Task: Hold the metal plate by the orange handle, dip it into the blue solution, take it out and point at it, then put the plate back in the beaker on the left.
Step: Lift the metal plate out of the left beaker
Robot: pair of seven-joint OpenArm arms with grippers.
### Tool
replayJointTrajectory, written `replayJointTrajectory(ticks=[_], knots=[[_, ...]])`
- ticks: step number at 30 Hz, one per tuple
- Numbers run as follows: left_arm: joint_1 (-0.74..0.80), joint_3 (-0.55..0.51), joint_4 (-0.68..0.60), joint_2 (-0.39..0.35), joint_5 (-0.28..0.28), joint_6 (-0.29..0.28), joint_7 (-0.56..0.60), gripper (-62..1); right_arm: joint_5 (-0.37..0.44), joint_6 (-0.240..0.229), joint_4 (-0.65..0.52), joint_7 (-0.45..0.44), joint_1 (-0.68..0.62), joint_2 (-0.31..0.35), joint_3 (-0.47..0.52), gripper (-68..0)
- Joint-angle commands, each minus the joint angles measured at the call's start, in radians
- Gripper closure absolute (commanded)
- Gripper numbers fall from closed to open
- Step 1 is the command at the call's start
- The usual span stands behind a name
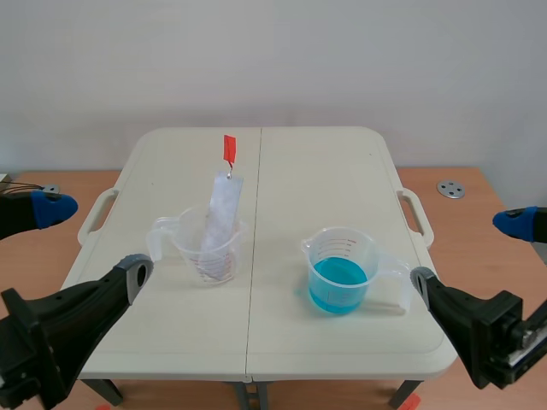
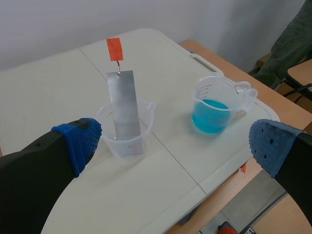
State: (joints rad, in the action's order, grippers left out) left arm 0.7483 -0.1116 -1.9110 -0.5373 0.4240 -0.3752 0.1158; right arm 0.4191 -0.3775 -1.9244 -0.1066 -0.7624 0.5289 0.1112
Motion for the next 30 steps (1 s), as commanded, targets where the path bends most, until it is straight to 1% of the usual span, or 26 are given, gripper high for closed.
replayJointTrajectory(ticks=[1, 18, 25, 27, 28, 29, 30], knots=[[0.002, -0.006, -0.014, 0.01, 0.002, -0.002, 0.014, -62.3, 0.01, 0.004, -0.004, -0.008, 0.01, 0.008, 0.008, -66.3], [0.002, -0.006, -0.014, 0.01, 0.002, -0.002, 0.014, -62.3, 0.002, 0.004, -0.004, -0.005, 0.019, 0.008, 0.008, -66.3], [0.002, -0.006, -0.014, 0.01, 0.002, -0.002, 0.014, -62.3, 0.002, 0.002, -0.004, -0.004, 0.077, 0.008, 0.006, -66.3], [0.002, -0.006, -0.014, 0.01, 0.002, -0.002, 0.014, -62.3, 0.002, -0.011, -0.004, -0.004, 0.1, 0.008, 0.006, -66.3], [0.002, -0.006, -0.014, 0.01, 0.002, -0.002, 0.014, -54.1, 0.002, -0.013, -0.004, -0.004, 0.112, 0.008, 0.006, -66.3], [0.002, -0.006, -0.014, 0.01, 0.002, -0.002, 0.012, -41.0, 0.003, -0.015, -0.004, -0.004, 0.125, 0.008, 0.005, -66.3], [0.002, -0.006, -0.014, 0.01, 0.002, -0.002, 0.004, -25.3, 0.003, -0.015, -0.004, -0.001, 0.14, 0.008, -0.002, -66.3]])
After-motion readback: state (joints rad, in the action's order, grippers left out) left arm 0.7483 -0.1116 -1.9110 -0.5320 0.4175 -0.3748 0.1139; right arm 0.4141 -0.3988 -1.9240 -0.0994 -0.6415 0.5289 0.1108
